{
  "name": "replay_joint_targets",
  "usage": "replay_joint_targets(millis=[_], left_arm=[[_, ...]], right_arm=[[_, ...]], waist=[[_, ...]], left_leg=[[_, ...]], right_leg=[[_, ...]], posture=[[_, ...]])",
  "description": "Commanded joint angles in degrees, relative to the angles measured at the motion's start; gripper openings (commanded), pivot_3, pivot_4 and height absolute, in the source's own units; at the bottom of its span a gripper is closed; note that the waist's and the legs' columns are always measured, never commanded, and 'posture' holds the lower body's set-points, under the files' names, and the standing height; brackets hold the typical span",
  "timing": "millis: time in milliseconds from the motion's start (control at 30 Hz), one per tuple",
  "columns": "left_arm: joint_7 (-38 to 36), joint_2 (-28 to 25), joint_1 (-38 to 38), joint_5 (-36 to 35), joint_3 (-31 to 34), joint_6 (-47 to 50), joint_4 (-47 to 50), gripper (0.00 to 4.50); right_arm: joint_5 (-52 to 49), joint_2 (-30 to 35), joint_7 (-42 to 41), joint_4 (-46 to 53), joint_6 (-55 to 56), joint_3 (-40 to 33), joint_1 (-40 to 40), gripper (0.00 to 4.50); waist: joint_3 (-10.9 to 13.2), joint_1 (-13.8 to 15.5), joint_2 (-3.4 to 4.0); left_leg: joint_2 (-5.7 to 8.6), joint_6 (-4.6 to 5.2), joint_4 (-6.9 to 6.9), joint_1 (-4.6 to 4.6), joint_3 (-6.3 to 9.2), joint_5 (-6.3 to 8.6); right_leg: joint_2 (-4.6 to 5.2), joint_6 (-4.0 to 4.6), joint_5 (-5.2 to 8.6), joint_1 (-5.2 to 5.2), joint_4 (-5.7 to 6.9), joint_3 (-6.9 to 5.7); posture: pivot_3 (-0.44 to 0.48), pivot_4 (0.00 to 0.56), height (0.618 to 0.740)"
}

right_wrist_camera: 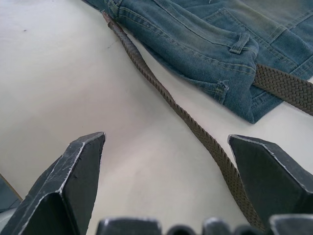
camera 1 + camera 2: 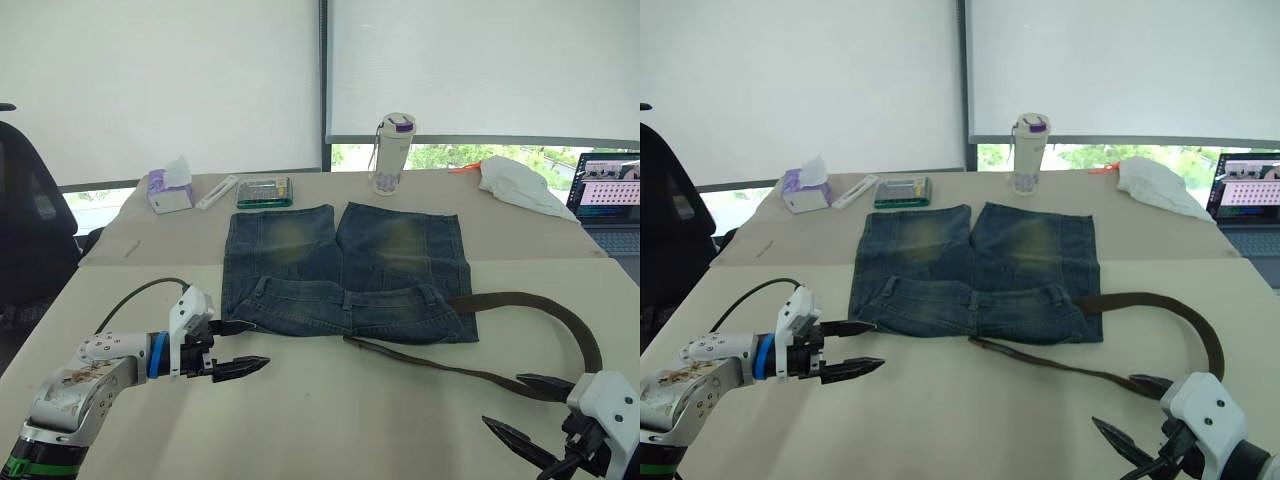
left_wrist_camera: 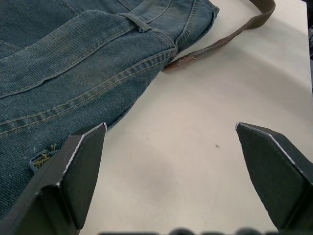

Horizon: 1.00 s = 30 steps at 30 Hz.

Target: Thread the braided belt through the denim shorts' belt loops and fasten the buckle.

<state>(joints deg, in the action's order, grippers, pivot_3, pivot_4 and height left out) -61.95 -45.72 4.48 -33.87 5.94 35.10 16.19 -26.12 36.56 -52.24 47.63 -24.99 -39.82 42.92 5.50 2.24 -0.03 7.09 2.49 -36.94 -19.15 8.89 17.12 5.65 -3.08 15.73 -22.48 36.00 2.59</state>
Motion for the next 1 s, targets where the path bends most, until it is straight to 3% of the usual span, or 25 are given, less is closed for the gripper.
replay_joint_targets(millis=[33, 267, 433, 667, 900, 933, 1000], left_arm=[[-0.5, -0.3, 1.7, -1.3, 0.4, 0.1, 1.4, 4.5], [3.3, 3.5, 6.7, 3.6, -5.0, -3.4, 3.3, 4.5], [6.5, 6.5, 17.0, 13.4, -15.3, -5.0, 0.0, 4.5], [5.9, 16.5, 34.0, 29.5, -30.9, -18.7, -20.5, 4.5], [-0.4, 20.3, 41.2, 39.1, -38.9, -35.4, -40.7, 4.5], [-1.0, 21.1, 42.2, 40.2, -39.6, -37.7, -43.7, 3.95], [-2.2, 22.8, 43.2, 40.4, -39.4, -39.4, -47.0, 3.36]], right_arm=[[-1.4, 0.4, 0.9, 1.2, 0.2, -0.3, -1.3, 4.45], [-2.3, 1.5, 5.2, 5.8, -2.3, 7.8, -8.3, 4.45], [-1.5, 3.2, 8.5, 6.6, -5.5, 13.3, -12.6, 4.45], [-2.1, 2.9, 9.1, 8.6, -6.2, 12.6, -10.1, 4.45], [-2.3, -0.3, 9.7, 12.2, -5.2, 7.6, -3.0, 4.45], [-1.7, -0.9, 10.1, 12.3, -4.4, 7.4, -1.6, 4.5], [-0.9, -1.6, 10.9, 12.4, -2.7, 7.8, 0.8, 4.5]], waist=[[0.0, 0.0, 0.0], [0.1, 0.0, -0.08], [0.1, 0.4, -0.24], [0.2, 0.6, -0.49], [0.3, 0.0, -0.57], [0.3, 0.1, -0.58], [0.3, 0.5, -0.56]], left_leg=[[0.0, 0.0, 0.0, 0.0, 0.0, 0.0], [-0.02, -0.34, 0.0, -0.02, 0.0, -0.19], [-0.01, -0.42, -0.03, -0.03, 0.01, -0.26], [0.03, -0.41, -0.11, -0.07, 0.0, -0.26], [-0.06, -0.47, -0.12, -0.06, 0.01, -0.3], [-0.05, -0.47, -0.13, -0.06, 0.01, -0.3], [-0.01, -0.41, -0.16, -0.06, 0.01, -0.27]], right_leg=[[0.0, 0.0, 0.0, 0.0, 0.0, 0.0], [-0.01, 0.03, -0.02, -0.02, -0.01, -0.02], [0.0, 0.04, -0.03, 0.05, -0.02, -0.04], [-0.16, 0.04, -0.03, 0.11, -0.06, -0.1], [-0.16, 0.04, -0.03, 0.03, 0.03, -0.06], [-0.17, 0.04, -0.03, 0.04, 0.04, -0.07], [-0.23, 0.01, -0.01, 0.1, 0.03, -0.11]], posture=[[0.0, 0.15, 0.74], [0.0, 0.15, 0.74], [0.0, 0.15, 0.74], [0.0, 0.15, 0.74], [0.0, 0.15, 0.74], [0.0, 0.15, 0.74], [0.0, 0.15, 0.74]])
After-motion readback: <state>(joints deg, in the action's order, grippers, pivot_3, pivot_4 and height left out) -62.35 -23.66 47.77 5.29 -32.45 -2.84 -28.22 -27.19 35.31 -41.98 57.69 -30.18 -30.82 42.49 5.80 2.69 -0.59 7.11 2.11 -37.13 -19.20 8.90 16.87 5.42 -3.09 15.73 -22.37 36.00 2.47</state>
